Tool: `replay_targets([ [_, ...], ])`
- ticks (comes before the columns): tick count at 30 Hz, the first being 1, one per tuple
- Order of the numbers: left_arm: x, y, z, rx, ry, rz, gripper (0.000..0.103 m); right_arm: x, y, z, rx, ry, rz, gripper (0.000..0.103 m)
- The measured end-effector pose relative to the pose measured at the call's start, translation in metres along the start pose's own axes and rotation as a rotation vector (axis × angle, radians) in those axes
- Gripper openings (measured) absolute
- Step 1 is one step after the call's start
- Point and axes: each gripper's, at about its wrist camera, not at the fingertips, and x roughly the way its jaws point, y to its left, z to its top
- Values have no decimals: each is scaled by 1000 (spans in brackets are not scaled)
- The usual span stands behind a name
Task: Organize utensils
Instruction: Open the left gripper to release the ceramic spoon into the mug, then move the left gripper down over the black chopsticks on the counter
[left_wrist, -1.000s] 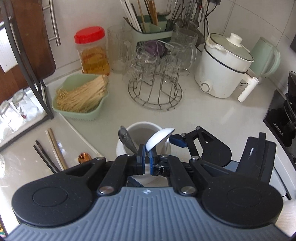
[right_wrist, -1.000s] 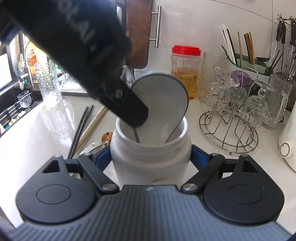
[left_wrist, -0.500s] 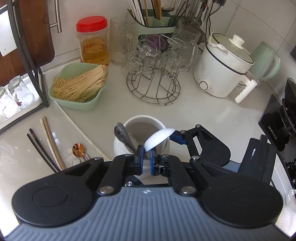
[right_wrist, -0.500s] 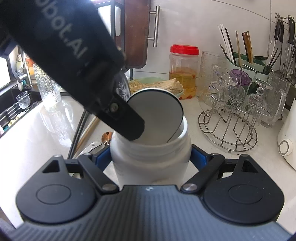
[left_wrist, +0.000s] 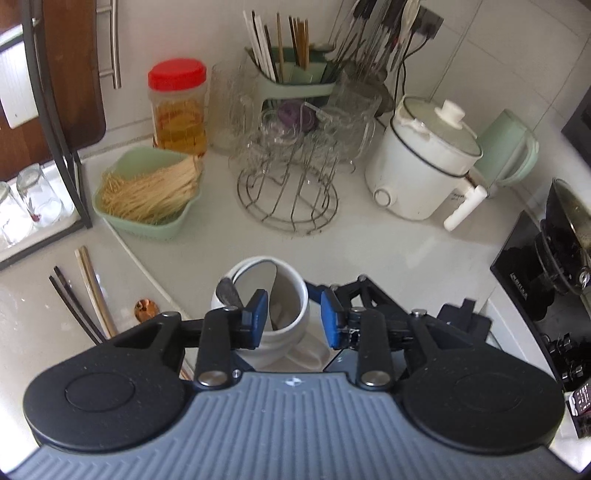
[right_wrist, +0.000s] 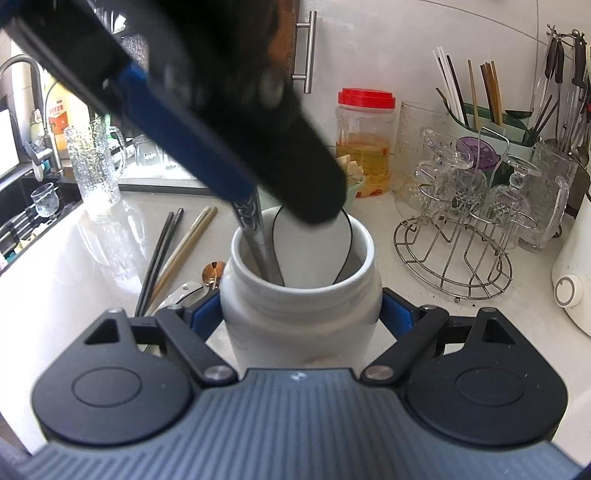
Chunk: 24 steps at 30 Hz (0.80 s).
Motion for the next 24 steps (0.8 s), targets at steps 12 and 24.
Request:
replay_targets([
  [12,-46,20,16,-57,-116,46,36,-2,2,-1,17,2,-20,90],
  [24,-50,77,6,-156,-121,169,36,-5,4,-2,31,7,-38,90],
])
